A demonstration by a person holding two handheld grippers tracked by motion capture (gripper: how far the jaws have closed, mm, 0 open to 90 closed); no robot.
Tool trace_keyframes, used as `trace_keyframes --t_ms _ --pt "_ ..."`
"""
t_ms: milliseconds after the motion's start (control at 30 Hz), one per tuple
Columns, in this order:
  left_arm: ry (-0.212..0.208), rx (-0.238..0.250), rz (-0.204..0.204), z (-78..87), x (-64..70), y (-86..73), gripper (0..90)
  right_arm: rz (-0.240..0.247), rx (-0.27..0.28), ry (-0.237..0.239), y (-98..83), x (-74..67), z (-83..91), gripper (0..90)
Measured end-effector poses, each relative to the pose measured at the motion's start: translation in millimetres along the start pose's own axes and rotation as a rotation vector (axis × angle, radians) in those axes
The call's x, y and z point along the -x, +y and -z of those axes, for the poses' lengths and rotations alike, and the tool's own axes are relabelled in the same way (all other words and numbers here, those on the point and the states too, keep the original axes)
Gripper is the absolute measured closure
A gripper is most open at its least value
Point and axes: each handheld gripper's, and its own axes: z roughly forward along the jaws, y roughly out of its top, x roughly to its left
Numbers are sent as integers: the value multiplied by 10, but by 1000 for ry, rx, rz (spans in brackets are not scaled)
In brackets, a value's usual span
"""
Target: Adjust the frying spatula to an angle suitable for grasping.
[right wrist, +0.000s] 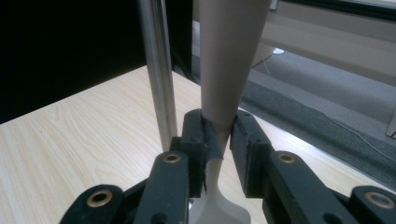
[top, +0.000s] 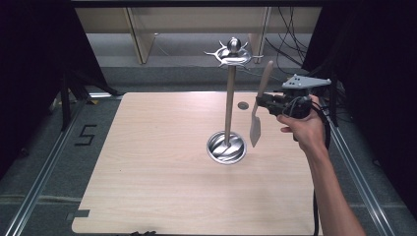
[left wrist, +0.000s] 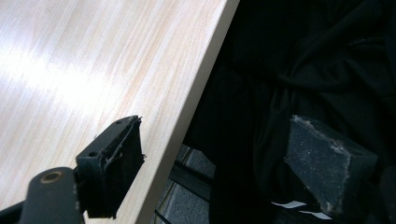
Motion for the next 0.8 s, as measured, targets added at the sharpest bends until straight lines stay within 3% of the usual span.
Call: trace_keyframes --t_ms 67,167,200,233,267,300,433,800 --pt "0 2 0 2 0 1 180 5 6 -14 27 10 -14 765" --pt "0 1 0 1 1 0 180 1 -15 0 69 27 -21 765" --pt "0 1 -1 1 -1 0 180 10 7 -10 74 34 -44 765" --pt "0 1 0 2 -1 0 180 -1 -14 1 88 33 -38 765" --pt "1 1 0 2 -1 0 180 15 -12 2 97 49 -43 765" --pt "1 1 0 3 -1 0 180 -1 -15 4 105 43 -53 765" --pt "1 1 0 3 -1 0 180 18 -11 20 141 61 -78 765" --pt "0 2 0 3 -1 0 180 13 -33 44 201 74 -126 764"
